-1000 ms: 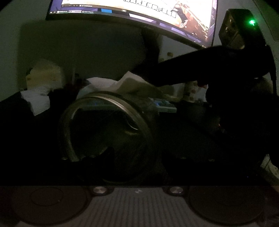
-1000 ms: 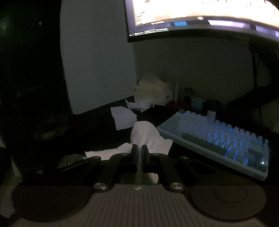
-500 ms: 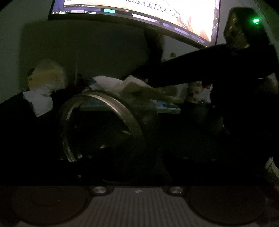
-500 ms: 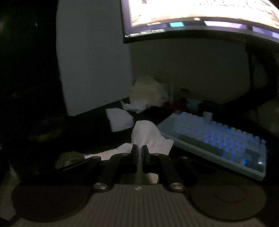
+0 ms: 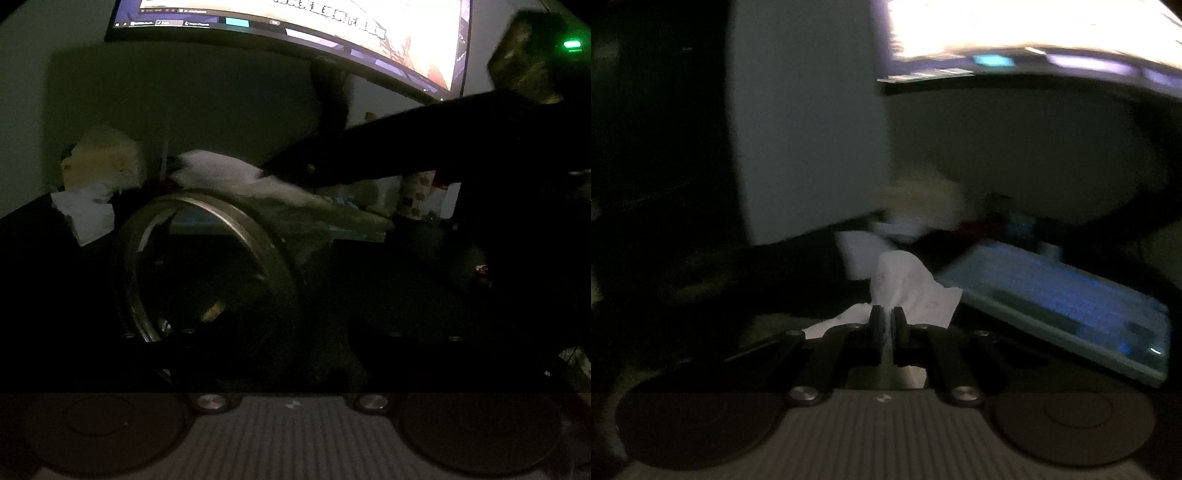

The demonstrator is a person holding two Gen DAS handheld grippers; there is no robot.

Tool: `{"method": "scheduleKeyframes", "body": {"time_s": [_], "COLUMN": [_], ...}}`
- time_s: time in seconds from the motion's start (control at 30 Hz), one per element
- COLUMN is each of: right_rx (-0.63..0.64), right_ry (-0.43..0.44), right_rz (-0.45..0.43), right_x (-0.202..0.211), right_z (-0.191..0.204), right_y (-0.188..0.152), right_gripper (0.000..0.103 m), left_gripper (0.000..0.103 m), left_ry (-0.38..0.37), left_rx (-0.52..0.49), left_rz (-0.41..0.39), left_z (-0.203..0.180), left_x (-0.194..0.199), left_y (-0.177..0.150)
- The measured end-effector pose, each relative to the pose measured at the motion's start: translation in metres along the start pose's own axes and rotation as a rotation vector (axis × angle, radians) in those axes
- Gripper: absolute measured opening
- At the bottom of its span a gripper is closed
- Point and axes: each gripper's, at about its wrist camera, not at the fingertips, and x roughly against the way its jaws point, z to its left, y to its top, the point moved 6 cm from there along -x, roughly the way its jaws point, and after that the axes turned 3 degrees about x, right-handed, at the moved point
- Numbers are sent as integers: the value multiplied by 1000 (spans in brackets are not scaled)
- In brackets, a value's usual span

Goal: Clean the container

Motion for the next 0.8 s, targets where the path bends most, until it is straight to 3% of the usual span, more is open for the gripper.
{"method": "scheduleKeyframes", "body": {"time_s": [0.07, 0.17, 0.27, 0.37, 0.53, 0.8], "right_rx": [29, 31, -2, -68, -10, 3], "right_ry": [56, 47, -65, -94, 57, 89], "right_rz": [-4, -1, 8, 15, -8, -12], "right_x": [2, 2, -4, -5, 5, 11], "right_z": [15, 13, -12, -27, 7, 15], "right_y": [1, 1, -1, -3, -5, -5], "right_gripper": [7, 7, 7, 7, 7, 11], "left_gripper": [64, 65, 65, 66, 68, 68], "left_ry": [2, 5, 5, 9, 15, 15], "left_rx": [-9, -6, -6, -10, -21, -18], "left_rz": [2, 1, 0, -1, -3, -3], "left_z": [0, 0, 1, 1, 1, 2], "left_x": [0, 0, 0, -1, -3, -3], "left_y": [0, -1, 0, 0, -1, 0]}}
